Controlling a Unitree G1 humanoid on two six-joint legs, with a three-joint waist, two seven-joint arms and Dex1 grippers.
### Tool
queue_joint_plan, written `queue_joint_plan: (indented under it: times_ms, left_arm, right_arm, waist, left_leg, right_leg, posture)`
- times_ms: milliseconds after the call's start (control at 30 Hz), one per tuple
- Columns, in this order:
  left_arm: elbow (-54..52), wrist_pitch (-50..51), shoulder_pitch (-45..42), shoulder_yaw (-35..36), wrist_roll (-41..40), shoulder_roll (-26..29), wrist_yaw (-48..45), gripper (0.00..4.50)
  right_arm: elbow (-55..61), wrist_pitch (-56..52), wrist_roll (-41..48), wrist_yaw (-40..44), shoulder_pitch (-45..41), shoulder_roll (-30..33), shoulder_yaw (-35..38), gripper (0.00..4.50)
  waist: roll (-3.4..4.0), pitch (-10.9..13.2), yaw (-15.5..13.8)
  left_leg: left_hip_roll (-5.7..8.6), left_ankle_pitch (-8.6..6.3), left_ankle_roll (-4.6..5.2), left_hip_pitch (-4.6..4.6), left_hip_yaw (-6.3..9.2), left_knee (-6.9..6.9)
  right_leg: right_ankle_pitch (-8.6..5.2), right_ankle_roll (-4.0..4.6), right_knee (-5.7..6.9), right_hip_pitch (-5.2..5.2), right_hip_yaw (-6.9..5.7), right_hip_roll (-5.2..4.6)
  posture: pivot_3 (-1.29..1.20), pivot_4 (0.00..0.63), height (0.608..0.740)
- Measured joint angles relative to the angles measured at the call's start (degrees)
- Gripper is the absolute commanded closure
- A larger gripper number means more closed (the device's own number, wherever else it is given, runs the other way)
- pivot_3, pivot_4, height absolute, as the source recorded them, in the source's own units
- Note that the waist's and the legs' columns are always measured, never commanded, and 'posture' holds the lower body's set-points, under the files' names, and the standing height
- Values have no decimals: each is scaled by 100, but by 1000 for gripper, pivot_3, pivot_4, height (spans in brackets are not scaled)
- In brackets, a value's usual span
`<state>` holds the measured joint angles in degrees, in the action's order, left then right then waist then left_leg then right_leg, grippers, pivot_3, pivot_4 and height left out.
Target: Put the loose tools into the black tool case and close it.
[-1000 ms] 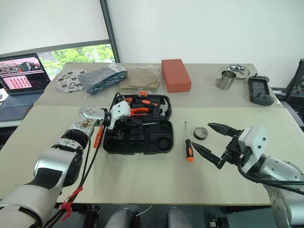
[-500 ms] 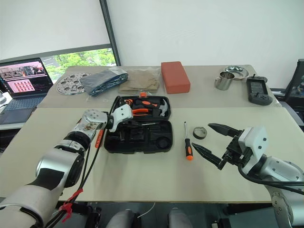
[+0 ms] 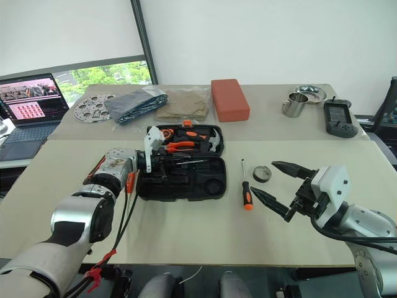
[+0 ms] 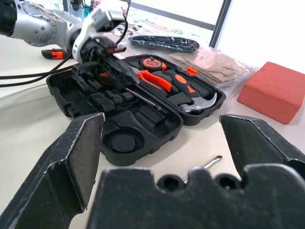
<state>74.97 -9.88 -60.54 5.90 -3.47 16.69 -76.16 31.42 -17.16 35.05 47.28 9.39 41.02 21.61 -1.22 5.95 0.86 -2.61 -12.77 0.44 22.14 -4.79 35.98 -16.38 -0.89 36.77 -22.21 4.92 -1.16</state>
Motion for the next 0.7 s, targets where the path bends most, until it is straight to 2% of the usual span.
queue_joint_plan:
  times_ms: [233,700]
  left_arm:
    - [0,-250,-17,-73,206,127,716,4433]
    - [-7,-985,84,-1037,1292,206,1634,4433]
  right_arm:
    - [0,1,-3,-4,-6,-3,-49,0]
    - [4,2,-2,-2,117,-4,-47,0]
  waist:
    - [-2,1,-5]
    - [-1,0,10]
  left_leg:
    - [1,0,0,0,22,-1]
    - [3,0,0,-14,20,-4]
  right_leg:
    - [-1,-2,0,1,4,0]
    - [-7,-12,3,10,16,1]
  posture:
    - [0,150,740]
    - [0,150,740]
